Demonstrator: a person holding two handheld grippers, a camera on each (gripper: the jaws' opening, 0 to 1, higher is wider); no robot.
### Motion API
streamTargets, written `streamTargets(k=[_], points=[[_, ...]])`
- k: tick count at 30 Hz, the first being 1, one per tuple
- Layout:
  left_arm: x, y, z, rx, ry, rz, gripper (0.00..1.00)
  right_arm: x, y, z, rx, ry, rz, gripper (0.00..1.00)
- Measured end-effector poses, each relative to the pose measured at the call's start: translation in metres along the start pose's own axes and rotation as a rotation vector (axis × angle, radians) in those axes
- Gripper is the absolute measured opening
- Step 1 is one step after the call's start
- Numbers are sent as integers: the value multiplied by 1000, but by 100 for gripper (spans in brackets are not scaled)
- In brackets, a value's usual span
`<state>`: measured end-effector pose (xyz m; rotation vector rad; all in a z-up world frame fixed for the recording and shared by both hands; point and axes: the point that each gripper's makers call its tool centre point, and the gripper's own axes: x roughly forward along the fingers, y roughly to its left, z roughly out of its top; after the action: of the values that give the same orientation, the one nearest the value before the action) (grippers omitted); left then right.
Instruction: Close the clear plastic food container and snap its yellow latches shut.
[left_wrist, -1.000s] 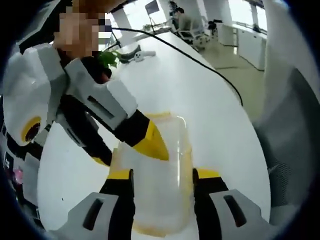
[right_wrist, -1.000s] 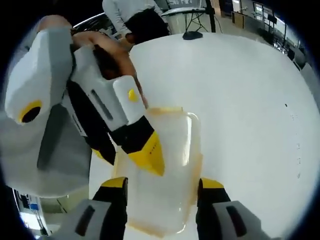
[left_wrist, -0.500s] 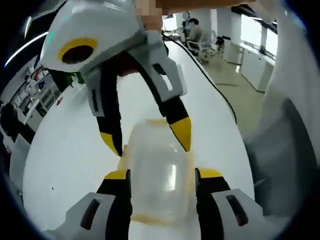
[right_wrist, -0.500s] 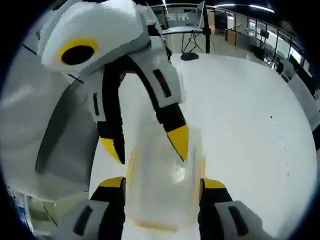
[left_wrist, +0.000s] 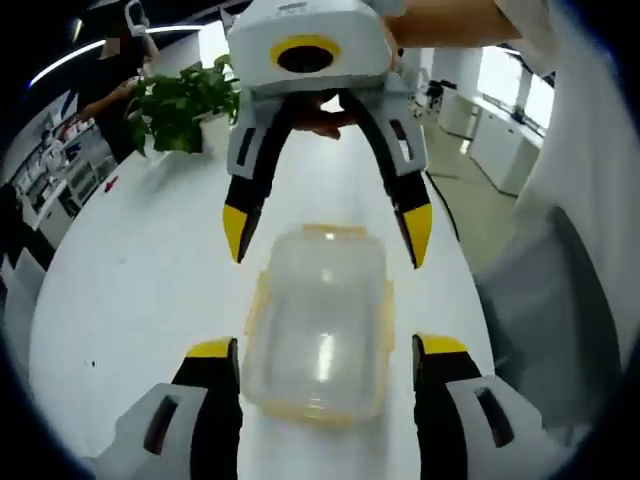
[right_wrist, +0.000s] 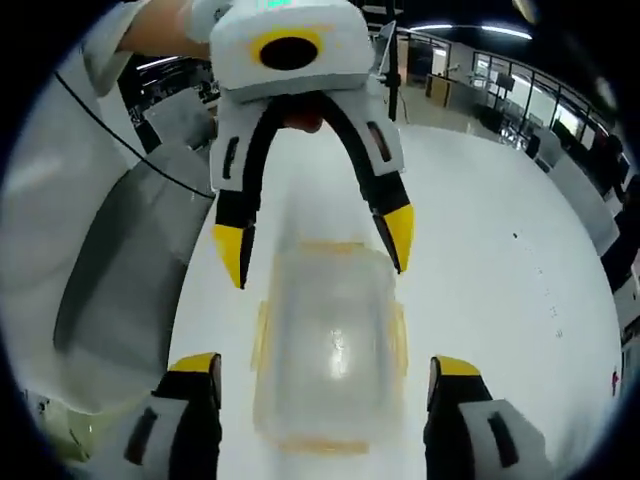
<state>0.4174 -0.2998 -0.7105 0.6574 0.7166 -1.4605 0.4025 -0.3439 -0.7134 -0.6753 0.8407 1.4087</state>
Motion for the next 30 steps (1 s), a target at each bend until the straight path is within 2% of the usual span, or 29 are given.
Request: streamTargets(k=[2,5,7,9,10,12,15,18,20,26,30], points=[[2,1,-12,41,50,-5,80,1,1,-7,6,7,-3,88],[6,2,-20,57,63,-10,84,6,-4,-26,-26,46,-50,96],[9,2,-24,72,76,-8,87,10,-1,-33,13,37,-35,99],[13,2,-29,92,91,-8,88,14,-1,-38,8,41,-44,99],[16,2,-30,97,92,-4,87,15,-4,-40,-25,43,-63,96],[19,1,-32,102,98,-7,85,19,-3,-43,-20,47,-62,91],[24,-1,-39,106,113,-15,83,23,-2,-45,-22,59,-64,90],[24,1,-40,119,116,0,82,23,-6,-43,-46,57,-80,79],[23,5,-41,127,117,19,77,24,-5,-42,-52,63,-77,79],[20,1,-42,109,105,23,77,24,-5,-40,-62,63,-73,77],[14,-2,-50,102,111,27,76,30,-2,-32,-73,81,-66,77]])
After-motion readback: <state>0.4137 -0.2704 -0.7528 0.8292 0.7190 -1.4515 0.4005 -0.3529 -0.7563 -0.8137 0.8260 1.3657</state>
